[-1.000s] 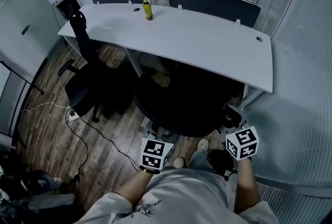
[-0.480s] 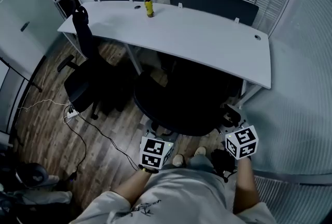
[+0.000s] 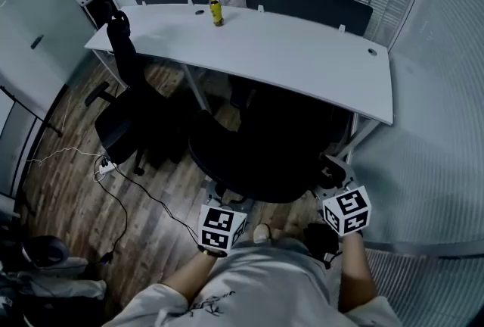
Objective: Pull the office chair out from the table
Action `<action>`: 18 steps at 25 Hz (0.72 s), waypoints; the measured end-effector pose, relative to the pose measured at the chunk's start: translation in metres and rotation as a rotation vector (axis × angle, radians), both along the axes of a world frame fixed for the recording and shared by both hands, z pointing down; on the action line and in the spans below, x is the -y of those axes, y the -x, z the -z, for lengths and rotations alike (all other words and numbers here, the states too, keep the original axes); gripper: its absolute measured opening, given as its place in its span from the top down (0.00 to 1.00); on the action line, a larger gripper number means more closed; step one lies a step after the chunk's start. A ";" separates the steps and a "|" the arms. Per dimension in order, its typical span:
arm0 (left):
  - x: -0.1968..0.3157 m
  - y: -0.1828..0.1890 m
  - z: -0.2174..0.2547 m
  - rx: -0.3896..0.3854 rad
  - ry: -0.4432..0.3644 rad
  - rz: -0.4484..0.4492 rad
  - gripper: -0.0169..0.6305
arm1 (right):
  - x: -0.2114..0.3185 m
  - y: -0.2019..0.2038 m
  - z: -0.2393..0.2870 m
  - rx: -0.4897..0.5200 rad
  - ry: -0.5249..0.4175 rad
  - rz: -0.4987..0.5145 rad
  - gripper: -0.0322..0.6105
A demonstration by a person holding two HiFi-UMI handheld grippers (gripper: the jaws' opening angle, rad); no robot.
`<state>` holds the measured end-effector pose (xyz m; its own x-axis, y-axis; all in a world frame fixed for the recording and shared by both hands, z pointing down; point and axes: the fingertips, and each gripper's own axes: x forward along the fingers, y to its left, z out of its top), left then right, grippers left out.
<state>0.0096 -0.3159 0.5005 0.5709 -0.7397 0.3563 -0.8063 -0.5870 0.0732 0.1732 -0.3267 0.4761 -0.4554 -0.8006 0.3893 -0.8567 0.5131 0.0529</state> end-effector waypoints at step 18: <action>-0.062 0.041 0.001 0.002 0.004 0.010 0.47 | -0.061 0.042 0.002 -0.011 0.004 0.004 0.59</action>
